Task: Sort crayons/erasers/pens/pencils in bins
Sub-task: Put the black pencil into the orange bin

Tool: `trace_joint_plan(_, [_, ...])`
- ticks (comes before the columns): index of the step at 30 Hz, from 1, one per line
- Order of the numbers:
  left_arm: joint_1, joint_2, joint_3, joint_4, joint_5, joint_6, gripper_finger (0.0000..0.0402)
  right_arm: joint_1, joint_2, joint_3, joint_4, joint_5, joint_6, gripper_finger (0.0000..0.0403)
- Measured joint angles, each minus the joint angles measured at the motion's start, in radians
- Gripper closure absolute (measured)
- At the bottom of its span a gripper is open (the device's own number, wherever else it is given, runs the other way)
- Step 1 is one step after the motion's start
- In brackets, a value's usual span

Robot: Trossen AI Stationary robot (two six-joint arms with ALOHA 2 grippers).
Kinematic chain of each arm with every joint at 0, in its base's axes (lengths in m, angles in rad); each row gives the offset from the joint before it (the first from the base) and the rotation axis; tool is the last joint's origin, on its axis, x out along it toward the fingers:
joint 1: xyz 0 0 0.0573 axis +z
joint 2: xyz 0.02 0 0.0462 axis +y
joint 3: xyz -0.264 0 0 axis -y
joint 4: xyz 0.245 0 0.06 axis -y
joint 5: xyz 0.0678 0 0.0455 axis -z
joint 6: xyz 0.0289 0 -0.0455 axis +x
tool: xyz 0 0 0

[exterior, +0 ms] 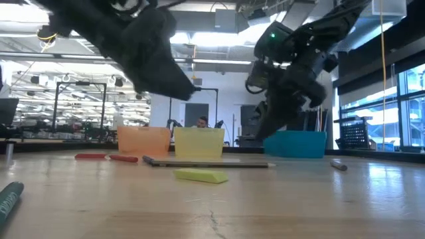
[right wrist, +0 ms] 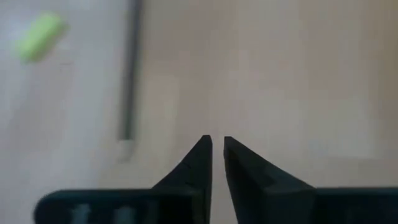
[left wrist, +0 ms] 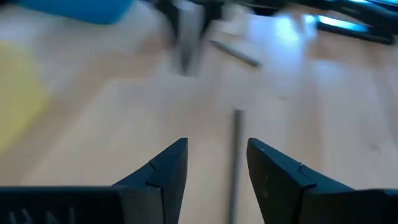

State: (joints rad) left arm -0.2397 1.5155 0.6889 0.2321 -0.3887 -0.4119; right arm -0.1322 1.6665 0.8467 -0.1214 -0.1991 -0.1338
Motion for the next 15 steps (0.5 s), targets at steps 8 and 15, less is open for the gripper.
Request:
trace_joint_plan(8, [0.022, 0.26, 0.116, 0.015, 0.149, 0.004, 0.0244, 0.01, -0.006, 0.012, -0.02, 0.073, 0.062, 0.0339])
trace_joint_plan(15, [0.037, 0.354, 0.167, -0.055, 0.16, -0.057, 0.0244, 0.04, -0.006, 0.009, -0.025, 0.075, 0.105, 0.0339])
